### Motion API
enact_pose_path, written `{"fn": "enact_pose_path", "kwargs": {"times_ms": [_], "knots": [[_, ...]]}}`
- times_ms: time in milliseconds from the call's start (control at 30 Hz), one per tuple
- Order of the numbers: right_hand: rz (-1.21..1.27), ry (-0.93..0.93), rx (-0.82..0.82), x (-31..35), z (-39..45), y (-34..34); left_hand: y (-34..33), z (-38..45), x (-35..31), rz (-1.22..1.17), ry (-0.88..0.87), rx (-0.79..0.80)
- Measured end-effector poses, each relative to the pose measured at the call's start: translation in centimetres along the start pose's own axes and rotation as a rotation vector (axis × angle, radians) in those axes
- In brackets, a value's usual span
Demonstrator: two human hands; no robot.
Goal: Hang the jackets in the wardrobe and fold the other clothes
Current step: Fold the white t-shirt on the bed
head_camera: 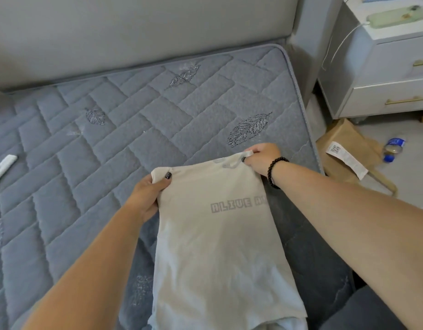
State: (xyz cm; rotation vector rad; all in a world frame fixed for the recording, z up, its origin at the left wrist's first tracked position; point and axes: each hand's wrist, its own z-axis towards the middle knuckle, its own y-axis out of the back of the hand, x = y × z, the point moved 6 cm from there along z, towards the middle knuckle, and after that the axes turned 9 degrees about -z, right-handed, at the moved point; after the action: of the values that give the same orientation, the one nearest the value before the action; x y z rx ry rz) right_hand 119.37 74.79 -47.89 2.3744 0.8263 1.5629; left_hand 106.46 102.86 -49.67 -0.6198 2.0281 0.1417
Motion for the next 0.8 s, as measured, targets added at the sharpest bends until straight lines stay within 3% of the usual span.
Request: {"fn": "enact_pose_path", "kwargs": {"times_ms": [133, 233, 400, 633, 733, 800], "knots": [[0.016, 0.134, -0.106, 3.7, -1.0, 2.2, 0.0, -0.5, -3.2, -0.048, -0.122, -0.052], [0.103, 0.238, -0.107, 6.0, -3.6, 4.0, -0.3, -2.5, -5.8, -0.093, -0.213, 0.029], [0.113, 0.385, 0.120, 4.2, -11.6, 6.1, 0.8, -10.6, -5.9, -0.081, -0.298, 0.199], [-0.276, 0.419, 0.310, -4.7, -21.7, 3.8, 3.0, -20.3, 2.5, 0.377, -0.157, 0.365], [-0.548, 0.450, 0.351, -7.7, -24.0, 1.9, 3.2, -22.1, 5.9, 0.613, -0.234, 0.347], [-0.641, 0.522, 0.373, -8.8, -25.3, 0.8, 3.3, -22.9, 7.5, 0.639, -0.285, 0.303]]}}
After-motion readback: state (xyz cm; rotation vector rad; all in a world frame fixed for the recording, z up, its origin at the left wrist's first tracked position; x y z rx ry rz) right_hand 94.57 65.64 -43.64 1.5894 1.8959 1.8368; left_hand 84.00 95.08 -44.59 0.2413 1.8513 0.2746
